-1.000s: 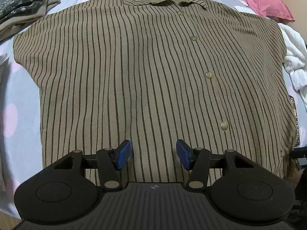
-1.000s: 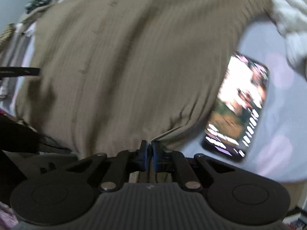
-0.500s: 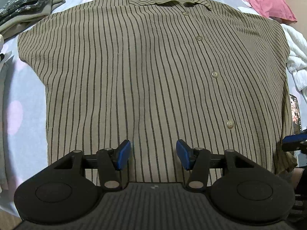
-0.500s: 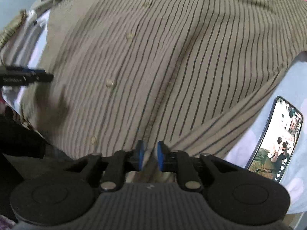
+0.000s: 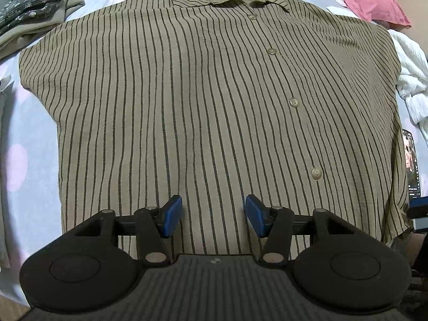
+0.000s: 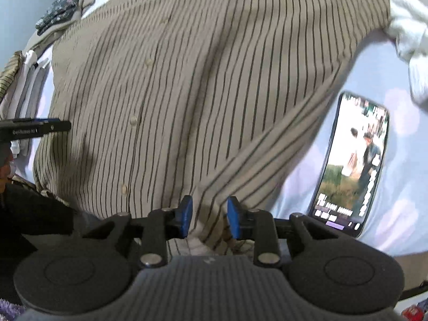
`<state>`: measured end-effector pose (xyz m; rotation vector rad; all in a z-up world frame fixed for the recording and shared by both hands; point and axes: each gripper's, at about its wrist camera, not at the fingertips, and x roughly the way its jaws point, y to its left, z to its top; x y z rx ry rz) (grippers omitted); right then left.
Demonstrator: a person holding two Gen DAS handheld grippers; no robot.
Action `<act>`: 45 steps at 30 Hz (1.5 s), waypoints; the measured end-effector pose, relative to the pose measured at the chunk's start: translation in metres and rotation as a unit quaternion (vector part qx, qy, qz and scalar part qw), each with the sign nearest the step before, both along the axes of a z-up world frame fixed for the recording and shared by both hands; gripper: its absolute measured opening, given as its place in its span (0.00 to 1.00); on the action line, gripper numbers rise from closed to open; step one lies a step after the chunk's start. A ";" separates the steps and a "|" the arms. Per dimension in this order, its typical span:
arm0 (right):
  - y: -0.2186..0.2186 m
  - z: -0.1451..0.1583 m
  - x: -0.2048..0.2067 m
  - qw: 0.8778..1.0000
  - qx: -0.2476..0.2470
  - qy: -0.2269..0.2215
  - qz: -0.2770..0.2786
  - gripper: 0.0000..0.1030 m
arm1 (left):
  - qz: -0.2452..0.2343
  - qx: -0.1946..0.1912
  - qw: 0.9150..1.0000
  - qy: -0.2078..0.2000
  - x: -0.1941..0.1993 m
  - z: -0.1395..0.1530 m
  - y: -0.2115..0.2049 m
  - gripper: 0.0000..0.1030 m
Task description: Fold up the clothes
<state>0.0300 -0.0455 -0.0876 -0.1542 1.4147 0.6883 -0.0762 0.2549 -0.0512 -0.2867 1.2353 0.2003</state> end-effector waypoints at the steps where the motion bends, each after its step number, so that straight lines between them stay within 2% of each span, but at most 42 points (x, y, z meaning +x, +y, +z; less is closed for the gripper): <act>1: 0.001 -0.004 -0.001 1.000 -0.004 0.004 0.001 0.31 | -0.001 0.000 1.000 0.000 0.001 0.000 0.000 0.49; 6: -0.002 -0.018 -0.001 0.999 -0.015 0.033 -0.003 0.30 | -0.003 0.001 1.000 0.001 0.002 0.000 0.000 0.49; 9: -0.009 -0.017 -0.002 0.999 -0.006 0.043 -0.015 0.03 | 0.001 -0.001 1.000 0.000 0.000 0.000 0.002 0.49; 14: -0.030 -0.002 -0.004 0.999 -0.001 0.035 -0.037 0.02 | 0.003 -0.013 1.000 -0.004 -0.001 0.003 0.005 0.49; 18: -0.057 0.017 -0.007 0.998 -0.015 0.021 -0.062 0.01 | -0.003 -0.021 1.000 -0.013 0.002 0.008 0.004 0.49; 28: -0.116 0.059 -0.017 0.988 -0.122 -0.018 -0.091 0.00 | -0.014 -0.029 0.999 -0.026 0.006 0.016 0.000 0.49; 30: -0.121 0.051 -0.013 0.984 -0.142 -0.017 -0.101 0.00 | -0.012 -0.029 0.999 -0.024 0.005 0.015 0.000 0.49; 38: -0.113 -0.022 -0.001 0.964 -0.262 -0.006 -0.043 0.00 | 0.008 -0.026 0.999 -0.024 -0.006 0.017 0.011 0.49; 41: -0.113 -0.042 -0.002 0.959 -0.281 0.007 -0.029 0.00 | 0.014 -0.023 0.999 -0.018 -0.009 0.015 0.017 0.49; 45: -0.114 -0.052 0.000 0.958 -0.286 0.021 -0.028 0.00 | 0.016 -0.022 1.000 -0.014 -0.011 0.014 0.020 0.49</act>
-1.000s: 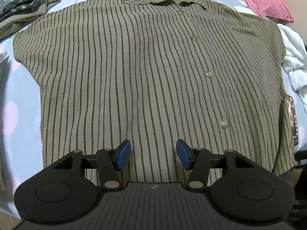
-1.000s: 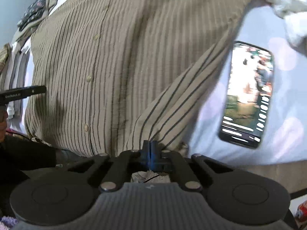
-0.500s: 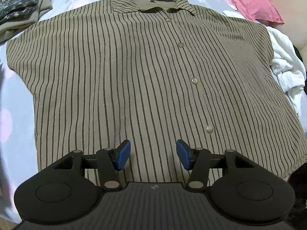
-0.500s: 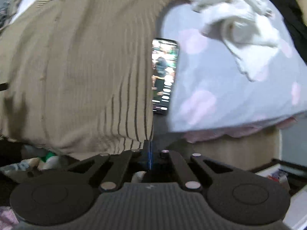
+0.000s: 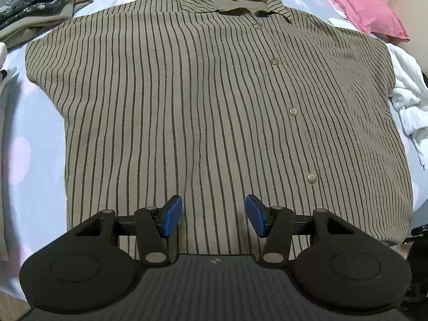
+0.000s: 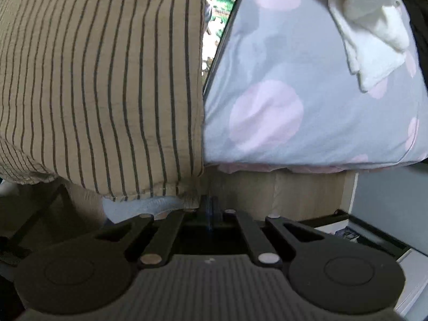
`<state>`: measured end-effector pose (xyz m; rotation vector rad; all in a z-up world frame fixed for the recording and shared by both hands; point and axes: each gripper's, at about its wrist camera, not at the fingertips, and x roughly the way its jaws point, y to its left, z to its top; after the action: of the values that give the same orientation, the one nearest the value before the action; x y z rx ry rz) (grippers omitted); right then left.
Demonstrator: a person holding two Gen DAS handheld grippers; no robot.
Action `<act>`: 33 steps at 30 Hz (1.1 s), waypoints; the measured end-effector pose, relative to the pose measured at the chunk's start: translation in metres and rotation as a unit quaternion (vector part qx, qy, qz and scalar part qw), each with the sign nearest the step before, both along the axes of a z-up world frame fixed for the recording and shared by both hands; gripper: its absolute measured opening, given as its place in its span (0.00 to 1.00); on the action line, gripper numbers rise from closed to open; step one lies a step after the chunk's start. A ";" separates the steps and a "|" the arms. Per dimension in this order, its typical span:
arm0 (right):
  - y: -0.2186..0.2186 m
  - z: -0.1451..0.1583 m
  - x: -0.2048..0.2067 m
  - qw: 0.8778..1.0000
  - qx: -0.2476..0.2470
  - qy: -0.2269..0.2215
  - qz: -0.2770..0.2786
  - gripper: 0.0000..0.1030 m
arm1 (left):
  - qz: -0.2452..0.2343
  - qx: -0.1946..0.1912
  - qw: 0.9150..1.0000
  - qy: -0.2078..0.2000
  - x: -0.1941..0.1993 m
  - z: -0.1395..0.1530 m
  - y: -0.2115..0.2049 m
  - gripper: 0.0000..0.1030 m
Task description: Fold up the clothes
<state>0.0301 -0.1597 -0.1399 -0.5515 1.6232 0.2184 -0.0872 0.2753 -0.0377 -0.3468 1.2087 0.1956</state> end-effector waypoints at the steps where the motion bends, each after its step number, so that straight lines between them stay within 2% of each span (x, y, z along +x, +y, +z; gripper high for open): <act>1: 0.000 0.001 0.000 1.000 0.001 -0.002 0.000 0.00 | 0.000 0.001 1.000 -0.001 0.000 0.000 0.000 0.49; 3: 0.001 0.010 0.002 1.000 0.017 -0.021 0.004 0.05 | 0.001 0.002 1.000 -0.002 -0.001 0.001 0.001 0.49; 5: 0.003 0.024 0.005 0.998 0.039 -0.045 0.003 0.05 | 0.001 0.002 1.000 -0.004 -0.003 0.003 0.004 0.49; 9: 0.008 0.051 0.011 0.992 0.071 -0.100 0.005 0.17 | 0.027 0.005 1.000 -0.013 -0.013 0.009 0.017 0.49; 13: 0.023 0.073 0.026 0.982 0.113 -0.153 0.005 0.18 | 0.065 -0.004 0.998 -0.021 -0.019 0.018 0.035 0.49; 16: 0.034 0.082 0.044 0.975 0.135 -0.177 0.002 0.18 | 0.068 -0.003 0.997 -0.033 -0.018 0.030 0.046 0.49; 21: 0.047 0.093 0.083 0.963 0.169 -0.210 0.003 0.18 | 0.065 0.041 0.996 -0.036 -0.001 0.044 0.065 0.49; 29: 0.062 0.101 0.163 0.948 0.187 -0.259 0.003 0.25 | 0.065 0.041 0.996 -0.035 0.045 0.026 0.097 0.49; 33: 0.083 0.094 0.205 0.941 0.211 -0.266 -0.007 0.26 | 0.056 0.032 0.997 -0.046 0.079 0.019 0.111 0.49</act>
<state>0.2352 -0.0767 -0.0462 -0.2354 1.0114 0.3621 -0.0079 0.3859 -0.0192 -0.3647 1.0899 0.3122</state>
